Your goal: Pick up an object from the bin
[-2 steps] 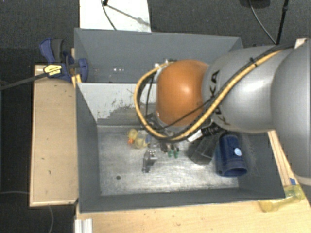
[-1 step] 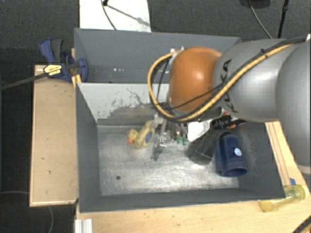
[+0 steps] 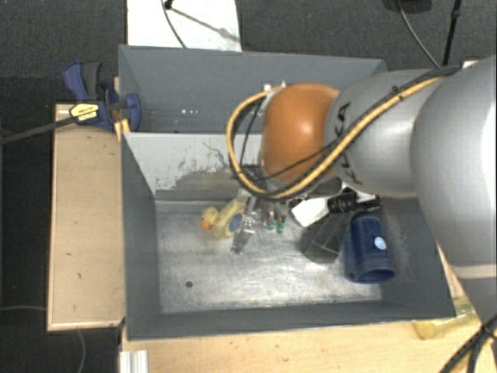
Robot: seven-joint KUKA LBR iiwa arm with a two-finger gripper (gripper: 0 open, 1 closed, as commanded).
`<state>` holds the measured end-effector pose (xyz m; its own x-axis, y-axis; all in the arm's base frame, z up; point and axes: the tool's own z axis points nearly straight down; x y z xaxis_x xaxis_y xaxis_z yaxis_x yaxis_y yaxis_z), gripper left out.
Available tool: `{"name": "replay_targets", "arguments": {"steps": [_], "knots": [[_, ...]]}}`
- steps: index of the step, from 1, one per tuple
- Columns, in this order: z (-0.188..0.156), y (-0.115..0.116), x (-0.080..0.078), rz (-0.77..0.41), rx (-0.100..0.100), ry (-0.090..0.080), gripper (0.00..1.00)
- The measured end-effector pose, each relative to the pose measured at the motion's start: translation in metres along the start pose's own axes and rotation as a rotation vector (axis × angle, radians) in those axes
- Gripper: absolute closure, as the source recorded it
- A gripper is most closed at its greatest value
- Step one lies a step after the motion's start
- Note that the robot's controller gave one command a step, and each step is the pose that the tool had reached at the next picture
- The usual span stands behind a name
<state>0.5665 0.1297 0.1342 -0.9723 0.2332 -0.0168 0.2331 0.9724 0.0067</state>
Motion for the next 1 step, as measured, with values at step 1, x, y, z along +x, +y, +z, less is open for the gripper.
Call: {"name": "replay_targets", "arguments": {"steps": [1], "knots": [[0.0437, 0.0062, -0.013, -0.049, 0.005, 0.014, 0.0]]}}
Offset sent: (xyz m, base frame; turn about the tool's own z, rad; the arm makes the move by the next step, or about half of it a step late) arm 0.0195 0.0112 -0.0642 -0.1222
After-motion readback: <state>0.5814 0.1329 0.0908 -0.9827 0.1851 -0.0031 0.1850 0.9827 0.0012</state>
